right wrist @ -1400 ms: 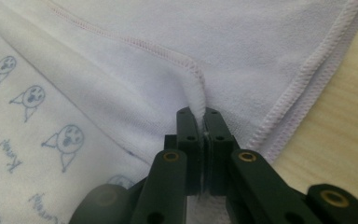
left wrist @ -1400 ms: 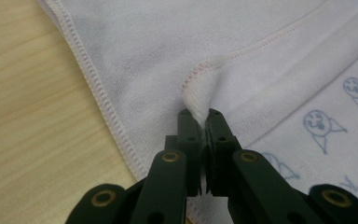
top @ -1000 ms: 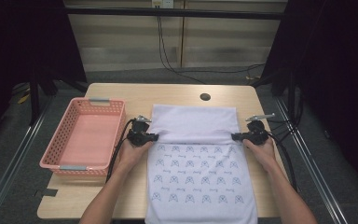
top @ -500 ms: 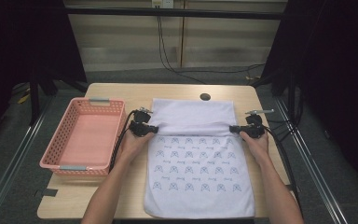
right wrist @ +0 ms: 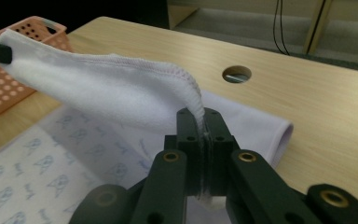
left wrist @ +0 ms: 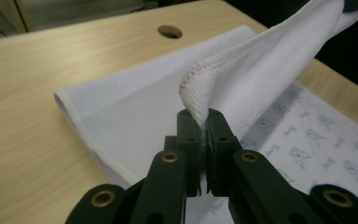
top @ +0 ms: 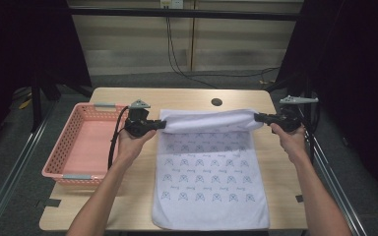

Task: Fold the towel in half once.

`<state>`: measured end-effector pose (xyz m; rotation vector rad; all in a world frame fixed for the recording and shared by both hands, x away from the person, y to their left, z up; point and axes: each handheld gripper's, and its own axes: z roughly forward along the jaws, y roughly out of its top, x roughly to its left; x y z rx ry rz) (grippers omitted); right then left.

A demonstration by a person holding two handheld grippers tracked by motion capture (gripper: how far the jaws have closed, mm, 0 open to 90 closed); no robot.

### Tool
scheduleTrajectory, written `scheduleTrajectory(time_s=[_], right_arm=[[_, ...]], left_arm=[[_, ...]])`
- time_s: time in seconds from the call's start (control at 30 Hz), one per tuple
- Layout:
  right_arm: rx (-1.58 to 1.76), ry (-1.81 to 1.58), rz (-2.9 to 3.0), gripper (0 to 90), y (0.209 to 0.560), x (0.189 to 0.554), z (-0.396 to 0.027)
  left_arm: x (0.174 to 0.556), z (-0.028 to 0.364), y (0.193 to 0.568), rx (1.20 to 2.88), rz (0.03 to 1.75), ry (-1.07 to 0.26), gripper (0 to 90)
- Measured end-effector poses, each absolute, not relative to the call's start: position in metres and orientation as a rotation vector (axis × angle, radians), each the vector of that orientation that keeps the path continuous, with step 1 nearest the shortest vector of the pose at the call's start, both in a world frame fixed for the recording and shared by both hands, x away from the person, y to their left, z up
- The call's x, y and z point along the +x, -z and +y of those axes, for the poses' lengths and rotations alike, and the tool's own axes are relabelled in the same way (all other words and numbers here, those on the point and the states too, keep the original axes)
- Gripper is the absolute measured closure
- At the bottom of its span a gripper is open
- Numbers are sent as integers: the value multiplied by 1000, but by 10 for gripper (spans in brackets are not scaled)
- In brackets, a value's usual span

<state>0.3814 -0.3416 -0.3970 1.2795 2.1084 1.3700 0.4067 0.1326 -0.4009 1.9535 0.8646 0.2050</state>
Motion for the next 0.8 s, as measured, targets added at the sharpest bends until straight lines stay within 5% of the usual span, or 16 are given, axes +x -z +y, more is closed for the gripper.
scheduleTrajectory(time_s=[0.4, 0.53, 0.8], right_arm=[[1087, -1475, 2094, 882, 334, 326, -343], [1055, -1465, 2131, 882, 341, 303, -343], [1108, -1438, 2270, 876, 410, 249, -341]], left_arm=[[353, 151, 334, 1857, 711, -252, 862], [331, 153, 350, 1883, 687, -222, 856], [292, 158, 425, 1970, 721, -90, 832]])
